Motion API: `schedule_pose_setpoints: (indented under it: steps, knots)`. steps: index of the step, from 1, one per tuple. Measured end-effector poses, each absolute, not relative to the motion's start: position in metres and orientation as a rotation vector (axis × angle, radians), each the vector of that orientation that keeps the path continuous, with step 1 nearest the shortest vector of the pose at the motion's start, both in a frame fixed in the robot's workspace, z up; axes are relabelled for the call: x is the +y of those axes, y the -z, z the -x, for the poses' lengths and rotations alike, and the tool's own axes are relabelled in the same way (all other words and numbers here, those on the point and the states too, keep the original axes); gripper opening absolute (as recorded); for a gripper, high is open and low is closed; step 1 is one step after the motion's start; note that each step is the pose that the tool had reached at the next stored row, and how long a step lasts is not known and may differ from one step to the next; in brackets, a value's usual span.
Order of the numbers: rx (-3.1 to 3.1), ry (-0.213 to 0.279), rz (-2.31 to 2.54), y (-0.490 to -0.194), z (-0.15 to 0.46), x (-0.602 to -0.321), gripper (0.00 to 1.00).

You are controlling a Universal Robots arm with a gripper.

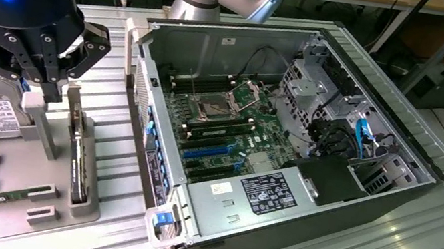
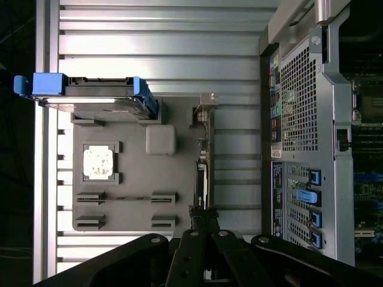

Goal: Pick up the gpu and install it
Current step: 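Pick up the gpu and move the gpu toward the slot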

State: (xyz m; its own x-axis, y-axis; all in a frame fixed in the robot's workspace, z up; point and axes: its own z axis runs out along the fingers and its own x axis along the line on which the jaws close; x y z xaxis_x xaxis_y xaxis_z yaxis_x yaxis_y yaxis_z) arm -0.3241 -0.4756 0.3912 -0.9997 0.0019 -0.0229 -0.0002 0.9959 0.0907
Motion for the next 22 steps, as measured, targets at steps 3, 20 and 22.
schedule_pose_setpoints:
  steps: [3,20,22]
  knots:
    - [3.115,-0.142,-0.001,-0.3912,0.3241,-0.4756,0.11]
    - [3.121,-0.100,0.021,-0.3901,0.3233,-0.4695,0.66]
    - [3.122,-0.098,0.033,-0.3899,0.3233,-0.4694,0.66]
